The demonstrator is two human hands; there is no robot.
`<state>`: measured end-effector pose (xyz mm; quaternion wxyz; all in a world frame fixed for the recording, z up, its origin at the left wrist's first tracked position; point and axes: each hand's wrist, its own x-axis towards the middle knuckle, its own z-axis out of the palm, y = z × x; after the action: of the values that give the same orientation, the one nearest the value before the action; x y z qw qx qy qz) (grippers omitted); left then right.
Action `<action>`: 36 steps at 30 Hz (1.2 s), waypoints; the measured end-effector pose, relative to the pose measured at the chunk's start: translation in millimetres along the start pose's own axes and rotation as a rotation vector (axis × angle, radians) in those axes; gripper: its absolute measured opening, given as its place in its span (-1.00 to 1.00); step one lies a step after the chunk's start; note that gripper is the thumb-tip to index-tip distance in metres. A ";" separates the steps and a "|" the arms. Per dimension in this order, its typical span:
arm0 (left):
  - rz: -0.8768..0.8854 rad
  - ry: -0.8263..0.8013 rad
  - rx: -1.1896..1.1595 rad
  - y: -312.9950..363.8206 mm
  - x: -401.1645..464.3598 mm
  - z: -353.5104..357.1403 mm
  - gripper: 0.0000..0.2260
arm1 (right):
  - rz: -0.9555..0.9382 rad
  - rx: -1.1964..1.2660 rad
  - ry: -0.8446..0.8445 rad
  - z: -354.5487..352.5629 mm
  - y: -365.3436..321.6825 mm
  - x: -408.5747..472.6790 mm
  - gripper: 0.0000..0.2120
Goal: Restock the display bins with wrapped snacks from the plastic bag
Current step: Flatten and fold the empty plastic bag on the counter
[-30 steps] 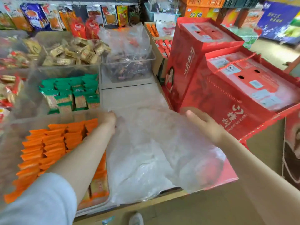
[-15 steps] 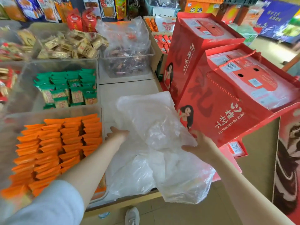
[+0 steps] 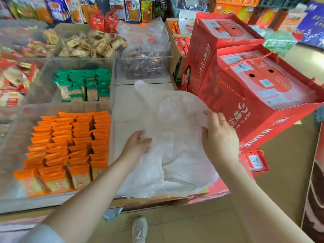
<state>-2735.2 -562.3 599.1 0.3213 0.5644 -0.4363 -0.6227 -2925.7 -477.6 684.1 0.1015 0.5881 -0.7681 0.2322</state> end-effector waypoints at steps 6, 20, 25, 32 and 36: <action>-0.141 -0.305 -0.334 14.7 -55.0 -4.7 -0.52 | -0.228 -0.009 -0.370 3.4 -48.3 -26.8 -0.22; -0.212 0.243 0.340 -24.1 -18.2 -4.0 -0.28 | 0.219 0.607 -0.436 58.1 49.2 -87.9 -0.04; 0.696 0.269 0.896 8.3 -9.4 -6.2 -0.48 | 0.218 0.401 -0.671 81.9 42.7 -96.0 -0.12; 0.051 -0.213 1.288 15.8 57.7 13.7 -0.39 | 0.209 0.172 -0.453 83.7 41.4 -94.1 -0.72; 0.014 -0.393 1.410 -30.8 65.1 10.8 -0.06 | 0.502 0.197 -0.251 75.2 71.4 -89.7 -0.75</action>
<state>-2753.1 -605.7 543.5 -0.1985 0.5121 -0.7868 -0.2815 -2959.0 -422.2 563.1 -0.1123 0.4107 -0.8699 0.2488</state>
